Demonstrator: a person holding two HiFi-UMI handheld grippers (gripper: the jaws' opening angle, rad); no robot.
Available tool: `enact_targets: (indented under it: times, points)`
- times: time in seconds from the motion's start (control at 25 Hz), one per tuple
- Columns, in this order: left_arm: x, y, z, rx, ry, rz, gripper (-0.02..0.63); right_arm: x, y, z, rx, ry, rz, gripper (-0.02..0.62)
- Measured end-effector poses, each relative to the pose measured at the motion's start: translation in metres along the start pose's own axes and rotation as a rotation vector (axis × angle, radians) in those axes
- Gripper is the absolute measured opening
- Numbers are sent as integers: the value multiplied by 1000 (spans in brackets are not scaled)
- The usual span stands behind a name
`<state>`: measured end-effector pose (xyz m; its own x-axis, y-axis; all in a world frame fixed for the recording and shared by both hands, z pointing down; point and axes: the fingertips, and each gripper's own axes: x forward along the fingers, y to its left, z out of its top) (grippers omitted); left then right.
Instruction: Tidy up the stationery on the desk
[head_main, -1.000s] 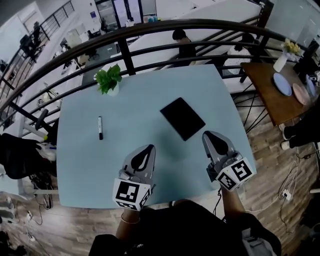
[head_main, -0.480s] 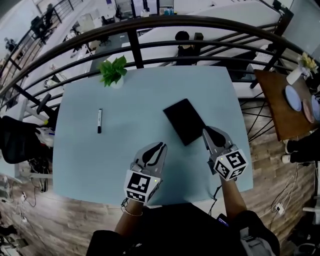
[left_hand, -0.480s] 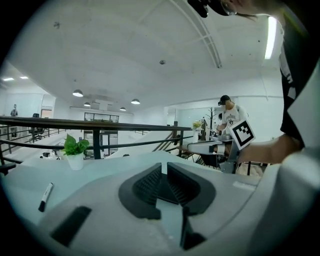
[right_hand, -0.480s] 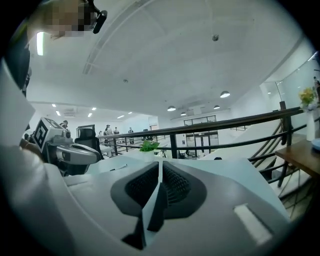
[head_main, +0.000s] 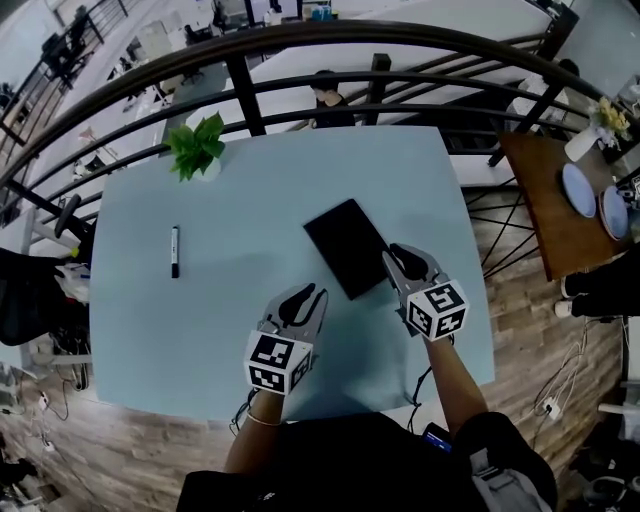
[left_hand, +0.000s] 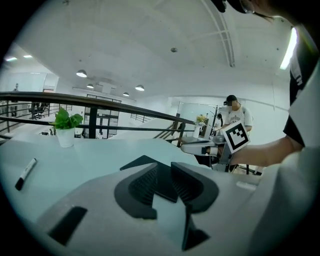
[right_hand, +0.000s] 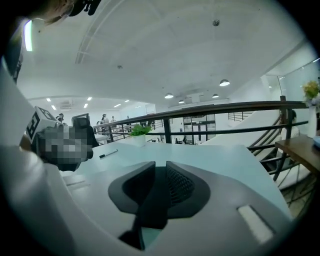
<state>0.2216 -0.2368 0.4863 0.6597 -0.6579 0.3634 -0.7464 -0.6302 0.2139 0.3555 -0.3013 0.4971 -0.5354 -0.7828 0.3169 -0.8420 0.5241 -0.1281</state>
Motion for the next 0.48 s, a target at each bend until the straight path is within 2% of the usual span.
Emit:
enact_targets:
  times: [0.48]
  points:
    - [39,15,-40,-81,115,26,120,43,-31,-52,-11,161,16,101]
